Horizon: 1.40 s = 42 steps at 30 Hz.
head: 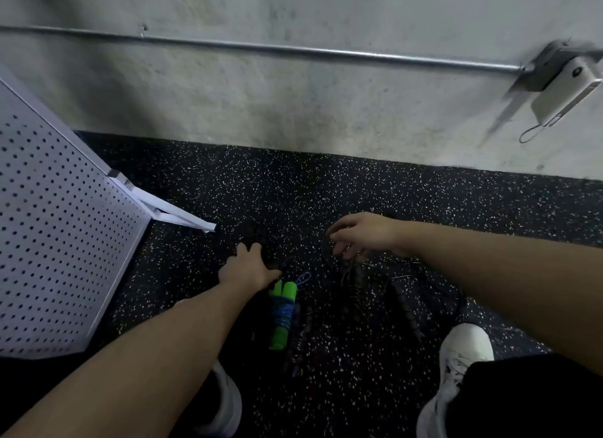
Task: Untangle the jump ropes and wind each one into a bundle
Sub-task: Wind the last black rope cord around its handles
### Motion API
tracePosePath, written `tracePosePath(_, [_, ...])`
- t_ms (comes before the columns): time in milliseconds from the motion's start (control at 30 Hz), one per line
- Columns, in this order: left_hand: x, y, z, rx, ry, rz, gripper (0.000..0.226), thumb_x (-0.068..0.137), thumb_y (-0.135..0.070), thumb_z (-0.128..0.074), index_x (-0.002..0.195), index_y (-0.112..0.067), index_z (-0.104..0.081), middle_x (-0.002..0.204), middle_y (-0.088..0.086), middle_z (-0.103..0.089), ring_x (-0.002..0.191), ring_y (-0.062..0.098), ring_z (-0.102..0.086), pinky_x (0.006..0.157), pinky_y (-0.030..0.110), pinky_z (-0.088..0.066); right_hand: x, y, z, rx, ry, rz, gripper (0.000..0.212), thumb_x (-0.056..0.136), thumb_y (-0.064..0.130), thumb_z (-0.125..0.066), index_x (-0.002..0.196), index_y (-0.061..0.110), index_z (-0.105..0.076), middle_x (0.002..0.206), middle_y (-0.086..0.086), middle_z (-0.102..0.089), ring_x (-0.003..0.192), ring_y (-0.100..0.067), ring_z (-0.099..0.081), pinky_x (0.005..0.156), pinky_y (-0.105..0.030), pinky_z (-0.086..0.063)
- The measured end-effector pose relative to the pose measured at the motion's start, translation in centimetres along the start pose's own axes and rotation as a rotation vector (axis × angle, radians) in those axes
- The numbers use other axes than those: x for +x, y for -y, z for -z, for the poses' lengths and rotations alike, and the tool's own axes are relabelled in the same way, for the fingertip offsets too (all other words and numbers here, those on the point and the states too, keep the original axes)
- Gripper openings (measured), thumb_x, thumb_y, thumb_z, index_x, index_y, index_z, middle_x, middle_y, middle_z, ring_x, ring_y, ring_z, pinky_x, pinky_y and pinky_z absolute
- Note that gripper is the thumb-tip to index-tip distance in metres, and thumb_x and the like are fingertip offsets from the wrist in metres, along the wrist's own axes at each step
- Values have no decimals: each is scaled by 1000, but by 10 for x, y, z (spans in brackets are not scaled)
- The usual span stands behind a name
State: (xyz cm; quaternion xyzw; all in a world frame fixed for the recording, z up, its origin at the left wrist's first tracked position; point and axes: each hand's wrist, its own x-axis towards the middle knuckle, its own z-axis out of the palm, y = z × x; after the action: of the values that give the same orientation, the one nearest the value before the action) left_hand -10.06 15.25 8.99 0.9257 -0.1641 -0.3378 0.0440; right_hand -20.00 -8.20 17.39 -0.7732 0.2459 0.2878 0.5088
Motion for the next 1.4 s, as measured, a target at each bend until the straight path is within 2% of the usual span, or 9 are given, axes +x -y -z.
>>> tracePosePath(300, [42, -43, -20, 502, 47, -237, 59, 98, -52, -56, 149, -28, -41, 155, 7, -32, 143, 34, -28, 115, 51, -26, 27, -118, 36, 183, -213, -232, 18, 104, 23, -51, 117, 17, -63, 95, -6, -73, 74, -17, -64, 61, -26, -51])
tracePosePath(567, [44, -149, -70, 65, 95, -555, 24, 102, -34, -52, 107, -18, -69, 102, -1, -66, 92, 19, -62, 79, 36, -53, 26, -210, 55, 101, -279, -345, 14, 98, 21, -60, 104, 10, -67, 92, -9, -68, 75, -19, -59, 60, -26, -48])
tracePosePath(767, [47, -201, -130, 152, 296, -819, 14, 99, -31, -59, 103, -19, -65, 105, -4, -57, 98, 17, -57, 88, 33, -49, 34, -253, 57, -147, -564, -373, 17, 90, 28, -63, 107, 24, -63, 118, -6, -63, 108, -26, -57, 89, -36, -49])
tracePosePath(933, [52, -221, -166, 121, 394, -671, 26, 99, -31, -55, 125, -29, -56, 106, -2, -59, 98, 19, -58, 86, 35, -52, 54, -266, 80, -359, -696, -297, 51, 90, 25, -60, 139, 19, -47, 142, -7, -48, 130, -30, -41, 107, -45, -39])
tracePosePath(1033, [55, -226, -180, 233, 423, -670, 73, 96, -15, -50, 152, -55, -24, 134, 5, -51, 109, 27, -58, 89, 38, -53, 72, -267, 90, -244, -664, -304, 58, 91, 25, -62, 144, 18, -40, 136, -9, -53, 127, -30, -45, 102, -44, -44])
tracePosePath(1100, [56, -230, -187, 440, 358, -719, 82, 95, -11, -53, 154, -56, -17, 151, 9, -33, 112, 29, -56, 84, 38, -51, 82, -267, 95, -218, -638, -336, 62, 91, 27, -66, 146, 16, -39, 137, -11, -51, 125, -32, -49, 100, -45, -47])
tracePosePath(1167, [55, -233, -194, 598, 155, -832, 72, 87, -13, -69, 146, -44, -40, 144, 12, -37, 107, 28, -56, 82, 40, -49, 87, -269, 98, -244, -600, -391, 57, 91, 29, -68, 141, 12, -46, 137, -13, -49, 122, -33, -51, 99, -46, -50])
tracePosePath(1267, [56, -238, -196, 609, -128, -1012, 47, 59, -26, -92, 100, -29, -69, 118, 6, -57, 91, 22, -59, 76, 36, -50, 84, -274, 95, -281, -583, -401, 45, 92, 23, -66, 131, 10, -49, 130, -13, -49, 116, -32, -52, 92, -45, -51])
tracePosePath(1400, [49, -259, -168, 400, -112, -1008, 33, 97, -38, -63, 121, -16, -57, 128, 2, -58, 116, 21, -57, 105, 42, -44, 60, -270, 110, -148, -553, -318, 28, 98, 19, -53, 120, 12, -38, 100, -11, -60, 79, -25, -59, 59, -36, -47])
